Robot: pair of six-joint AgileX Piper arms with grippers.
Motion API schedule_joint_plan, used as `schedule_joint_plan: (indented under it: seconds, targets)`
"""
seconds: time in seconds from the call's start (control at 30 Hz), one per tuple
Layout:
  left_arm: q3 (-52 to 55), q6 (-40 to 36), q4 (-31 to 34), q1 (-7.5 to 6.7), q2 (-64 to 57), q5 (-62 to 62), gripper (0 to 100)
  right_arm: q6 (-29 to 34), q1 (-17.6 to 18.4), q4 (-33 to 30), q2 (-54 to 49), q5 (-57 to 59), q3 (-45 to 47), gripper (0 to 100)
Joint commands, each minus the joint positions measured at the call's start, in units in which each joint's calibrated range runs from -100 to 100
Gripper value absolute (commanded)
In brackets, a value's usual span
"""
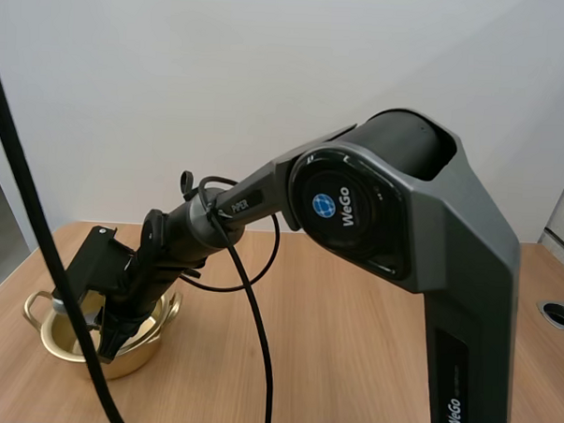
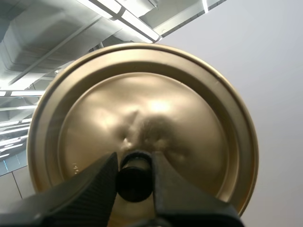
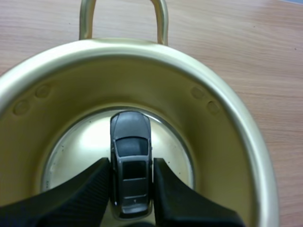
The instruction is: Open the pot, put the car inside, and close it
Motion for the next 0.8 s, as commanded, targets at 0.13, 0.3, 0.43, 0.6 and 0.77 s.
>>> schedule_joint_plan:
  seconds: [0.13,0.3,0.43,0.6,0.77]
  targets:
    - [0.0,0.0,0.3,-0.01,0.0,0.2,0,1.3,0.0,0.0,0.0,-1.2,0.0,69]
    - [0.0,0.0,0.7,-0.01,0.1,2.6,0,2.3,0.0,0.0,-0.2,-1.4,0.0,61]
    - [0.0,-0.4,3.1,-0.01,1.7,7.9,0,3.2,-0.5,-0.1,-2.5,-1.4,0.0,0]
    - [2.4,-5.0,8.0,-0.01,4.6,13.2,0,7.2,-3.5,-0.1,-10.0,-1.6,0.0,0]
    - [7.6,-5.2,7.5,-0.01,7.8,17.7,0,10.2,-10.2,-1.5,-18.3,-0.9,0.0,0]
